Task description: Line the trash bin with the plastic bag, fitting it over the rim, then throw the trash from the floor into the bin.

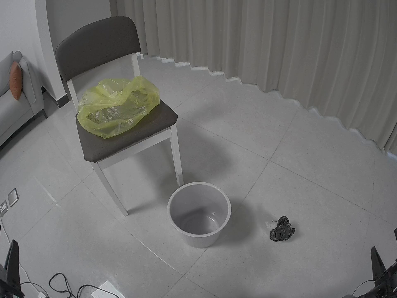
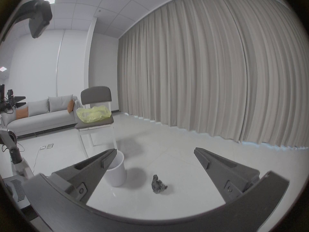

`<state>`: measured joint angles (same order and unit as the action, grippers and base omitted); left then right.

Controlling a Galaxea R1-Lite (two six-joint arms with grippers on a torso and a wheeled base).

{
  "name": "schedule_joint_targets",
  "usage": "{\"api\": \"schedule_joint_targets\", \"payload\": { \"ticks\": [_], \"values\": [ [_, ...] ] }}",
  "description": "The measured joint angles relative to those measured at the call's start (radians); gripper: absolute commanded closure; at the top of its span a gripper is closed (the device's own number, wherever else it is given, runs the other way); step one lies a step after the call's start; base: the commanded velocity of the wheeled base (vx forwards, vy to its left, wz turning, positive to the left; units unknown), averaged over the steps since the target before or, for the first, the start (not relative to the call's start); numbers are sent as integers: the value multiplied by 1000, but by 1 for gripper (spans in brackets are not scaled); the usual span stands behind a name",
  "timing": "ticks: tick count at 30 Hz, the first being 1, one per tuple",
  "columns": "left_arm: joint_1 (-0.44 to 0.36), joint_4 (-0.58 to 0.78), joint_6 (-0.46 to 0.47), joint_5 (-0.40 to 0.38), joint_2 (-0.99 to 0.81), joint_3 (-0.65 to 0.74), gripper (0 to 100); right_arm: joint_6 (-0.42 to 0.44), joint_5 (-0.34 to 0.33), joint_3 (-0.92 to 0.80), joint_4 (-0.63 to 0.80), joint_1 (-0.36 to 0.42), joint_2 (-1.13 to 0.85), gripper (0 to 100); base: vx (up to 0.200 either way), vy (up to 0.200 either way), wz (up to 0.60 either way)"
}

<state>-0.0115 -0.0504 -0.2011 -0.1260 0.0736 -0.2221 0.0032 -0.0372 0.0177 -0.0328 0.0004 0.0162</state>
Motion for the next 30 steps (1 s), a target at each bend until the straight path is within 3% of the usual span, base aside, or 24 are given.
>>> {"api": "schedule_joint_targets", "payload": {
  "ticks": [6,13,23,30],
  "values": [
    [-4,20,40,-1,29,-17,0,6,-16,109,-64,-5,27,0,0,0,0],
    [-6,23,56,0,69,-42,0,8,-124,235,-86,-6,166,0,0,0,0],
    [-3,19,70,9,200,-126,0,-36,-206,463,-117,-2,524,0,0,0,0],
    [0,17,151,56,417,-222,0,-69,-220,542,-200,49,727,0,0,0,0]
  ]
}}
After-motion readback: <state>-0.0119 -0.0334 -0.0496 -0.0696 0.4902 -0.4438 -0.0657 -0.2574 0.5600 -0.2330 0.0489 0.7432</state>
